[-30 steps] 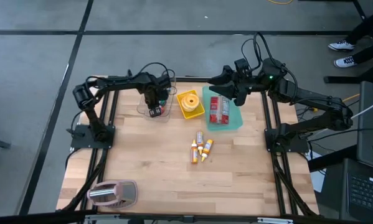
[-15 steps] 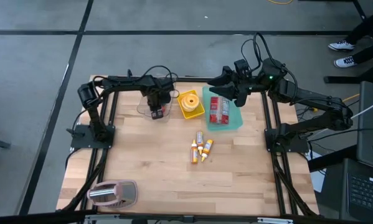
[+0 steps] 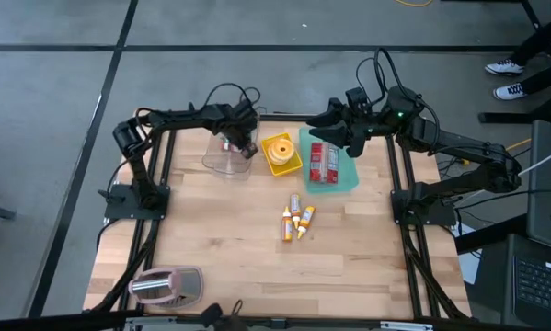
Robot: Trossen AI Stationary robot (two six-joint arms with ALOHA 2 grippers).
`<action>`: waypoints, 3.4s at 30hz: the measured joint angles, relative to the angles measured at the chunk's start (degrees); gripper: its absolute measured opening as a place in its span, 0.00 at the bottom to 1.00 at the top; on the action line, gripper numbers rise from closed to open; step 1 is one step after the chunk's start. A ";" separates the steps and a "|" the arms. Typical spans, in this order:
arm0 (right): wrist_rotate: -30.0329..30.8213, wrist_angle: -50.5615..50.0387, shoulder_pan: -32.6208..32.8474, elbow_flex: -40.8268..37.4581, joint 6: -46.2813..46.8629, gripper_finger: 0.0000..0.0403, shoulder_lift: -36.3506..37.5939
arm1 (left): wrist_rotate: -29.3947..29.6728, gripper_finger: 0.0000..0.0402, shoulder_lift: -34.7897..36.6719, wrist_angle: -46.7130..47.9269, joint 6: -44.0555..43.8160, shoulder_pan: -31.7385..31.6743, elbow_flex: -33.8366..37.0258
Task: Pick & Place Food Item
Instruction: Put the right yellow food coloring bottle into the transparent bin
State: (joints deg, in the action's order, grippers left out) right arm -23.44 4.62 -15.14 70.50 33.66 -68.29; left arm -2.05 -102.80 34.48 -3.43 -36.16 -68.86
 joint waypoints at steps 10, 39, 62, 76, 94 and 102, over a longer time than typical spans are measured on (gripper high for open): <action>-1.03 0.01 0.02 0.00 0.40 0.59 0.00 | -0.54 0.01 6.57 -1.85 -0.47 -0.46 -5.58; -3.17 0.03 -1.79 0.00 -8.40 0.59 0.00 | 15.15 0.52 13.63 -14.91 -52.91 39.37 -9.20; -18.18 -2.74 -1.81 0.00 -7.93 0.59 0.00 | 28.09 0.59 -7.08 -19.02 -88.18 46.85 -9.12; 2.41 -42.32 6.23 0.00 -40.48 0.57 -0.50 | 56.25 0.59 18.68 -1.00 -66.96 47.13 -9.20; 17.06 -44.95 25.00 0.00 -62.90 0.57 -23.58 | 64.54 0.58 35.54 10.99 -58.49 51.93 -9.20; 22.54 -47.25 26.88 0.00 -62.35 0.57 -33.78 | 58.39 0.58 34.99 16.73 -61.32 53.45 -9.20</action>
State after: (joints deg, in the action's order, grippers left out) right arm -0.90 -42.63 11.75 70.50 -28.69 -102.07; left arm 56.34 -67.81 51.20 -64.75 17.29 -78.06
